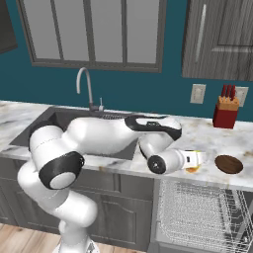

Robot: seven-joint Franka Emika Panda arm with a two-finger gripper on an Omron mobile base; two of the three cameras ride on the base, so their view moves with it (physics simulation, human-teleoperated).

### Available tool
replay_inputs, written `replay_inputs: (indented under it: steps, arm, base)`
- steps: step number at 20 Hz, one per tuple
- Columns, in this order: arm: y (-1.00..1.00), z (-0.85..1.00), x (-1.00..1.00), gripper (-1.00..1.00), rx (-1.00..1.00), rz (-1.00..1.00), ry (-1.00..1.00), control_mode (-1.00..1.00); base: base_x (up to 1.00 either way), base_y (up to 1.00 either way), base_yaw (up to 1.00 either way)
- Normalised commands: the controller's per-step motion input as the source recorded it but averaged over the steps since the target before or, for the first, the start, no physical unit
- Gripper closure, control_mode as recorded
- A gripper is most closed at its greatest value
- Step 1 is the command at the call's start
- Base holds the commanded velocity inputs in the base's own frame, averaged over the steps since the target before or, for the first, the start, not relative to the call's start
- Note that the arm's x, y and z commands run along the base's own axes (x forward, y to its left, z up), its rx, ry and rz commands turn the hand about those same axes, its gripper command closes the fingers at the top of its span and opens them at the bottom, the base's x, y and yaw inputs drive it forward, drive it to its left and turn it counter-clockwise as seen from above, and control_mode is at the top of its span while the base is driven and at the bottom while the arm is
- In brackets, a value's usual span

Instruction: Pick up the cup and bowl from the counter, place them in the dishwasher, and close the dishwasher door.

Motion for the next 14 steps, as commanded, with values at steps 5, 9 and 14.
replay_inputs:
  steps: [5,9,14]
  arm:
    - [0.00,0.30,-0.78,1.00,0.00,0.05,-0.21,-1.00]
    - [0.00,0.36,-0.79,1.00,0.01,0.05,-0.21,-1.00]
    - [0.00,0.42,-0.75,1.00,0.03,0.05,-0.20,-1.00]
  base:
    - [0.00,0.00,0.00]
    - [0.00,0.00,0.00]
    - [0.00,0.00,0.00]
